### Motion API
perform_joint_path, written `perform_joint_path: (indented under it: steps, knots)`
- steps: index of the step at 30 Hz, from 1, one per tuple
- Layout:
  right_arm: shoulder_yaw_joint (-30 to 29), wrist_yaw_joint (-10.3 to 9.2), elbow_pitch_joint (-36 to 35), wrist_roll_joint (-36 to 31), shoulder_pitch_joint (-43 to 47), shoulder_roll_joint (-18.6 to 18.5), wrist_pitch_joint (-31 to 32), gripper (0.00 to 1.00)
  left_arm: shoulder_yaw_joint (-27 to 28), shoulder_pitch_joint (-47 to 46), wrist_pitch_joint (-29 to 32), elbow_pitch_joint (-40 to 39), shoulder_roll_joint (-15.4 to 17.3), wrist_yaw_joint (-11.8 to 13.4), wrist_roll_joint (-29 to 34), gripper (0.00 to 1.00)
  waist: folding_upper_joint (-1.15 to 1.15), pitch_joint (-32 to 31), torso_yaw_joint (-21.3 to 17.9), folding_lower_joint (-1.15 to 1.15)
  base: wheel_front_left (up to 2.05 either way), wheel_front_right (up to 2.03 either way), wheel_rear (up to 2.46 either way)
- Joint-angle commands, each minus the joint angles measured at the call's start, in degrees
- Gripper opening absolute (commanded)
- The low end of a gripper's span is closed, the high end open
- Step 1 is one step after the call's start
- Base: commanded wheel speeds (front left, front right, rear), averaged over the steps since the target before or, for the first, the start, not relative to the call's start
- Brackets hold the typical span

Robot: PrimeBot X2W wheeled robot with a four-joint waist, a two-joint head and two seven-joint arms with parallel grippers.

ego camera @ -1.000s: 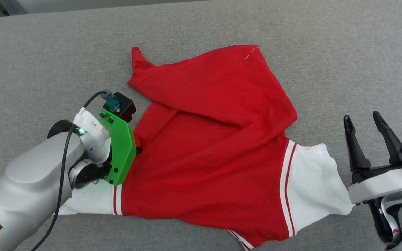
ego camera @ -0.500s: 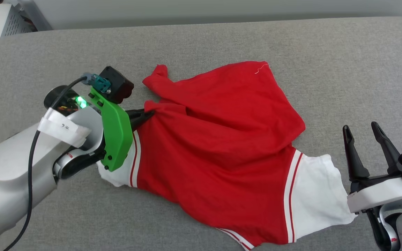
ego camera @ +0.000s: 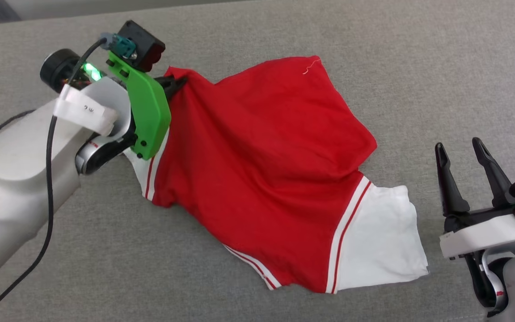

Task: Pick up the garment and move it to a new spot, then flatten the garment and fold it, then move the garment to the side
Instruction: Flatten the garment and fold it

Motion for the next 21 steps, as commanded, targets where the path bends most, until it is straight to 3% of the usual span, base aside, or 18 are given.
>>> perform_joint_path:
  steps: [1, 9, 15, 16, 17, 18, 21]
  knots:
    - [0.2, -0.03, 0.1, 0.2, -1.2, 0.4, -0.7, 1.0, -0.1, -1.7, -1.1, 2.6, -1.6, -0.3, 1.3, 0.0, 0.0, 3.5, -3.0, 0.0, 0.0, 0.0, 0.0]
    - [1.0, -0.03, 1.1, 0.4, -3.9, 0.4, -1.9, 1.0, -2.1, -3.0, -7.3, 17.9, -8.1, -1.3, 5.7, 0.0, 0.0, 6.5, -4.9, 0.0, 0.0, 0.0, 0.0]
    - [1.1, -0.03, 1.9, 0.1, -4.9, 0.4, -2.3, 1.0, -3.7, 0.0, -8.6, 24.7, -10.5, -1.6, 7.4, 0.0, 0.0, 6.5, -4.8, 0.0, 0.0, 0.0, 0.0]
    - [1.1, -0.03, 2.0, 0.0, -4.9, 0.4, -2.3, 1.0, -3.8, 0.3, -9.1, 24.9, -10.7, -1.6, 7.5, 0.13, 0.0, 6.3, -4.5, 0.0, 0.0, 0.0, 0.0]
    - [1.1, -0.03, 2.0, -0.1, -4.8, 0.3, -2.3, 1.0, -3.9, 0.4, -10.2, 25.3, -10.7, -1.6, 7.9, 0.7, 0.0, 5.9, -4.3, 0.0, 0.0, 0.0, 0.0]
    - [1.0, -0.03, 2.0, -0.2, -4.7, 0.3, -2.3, 1.0, -4.0, 0.2, -11.6, 25.8, -10.7, -1.6, 8.6, 1.0, 0.0, 5.5, -4.0, 0.0, 0.0, 0.0, 0.0]
    - [1.0, -0.03, 1.8, -0.4, -4.1, -0.1, -2.2, 1.0, -3.8, -0.2, -17.5, 27.3, -11.3, -1.7, 10.3, 1.0, 0.0, 3.6, -2.8, 0.0, 0.0, 0.0, 0.0]
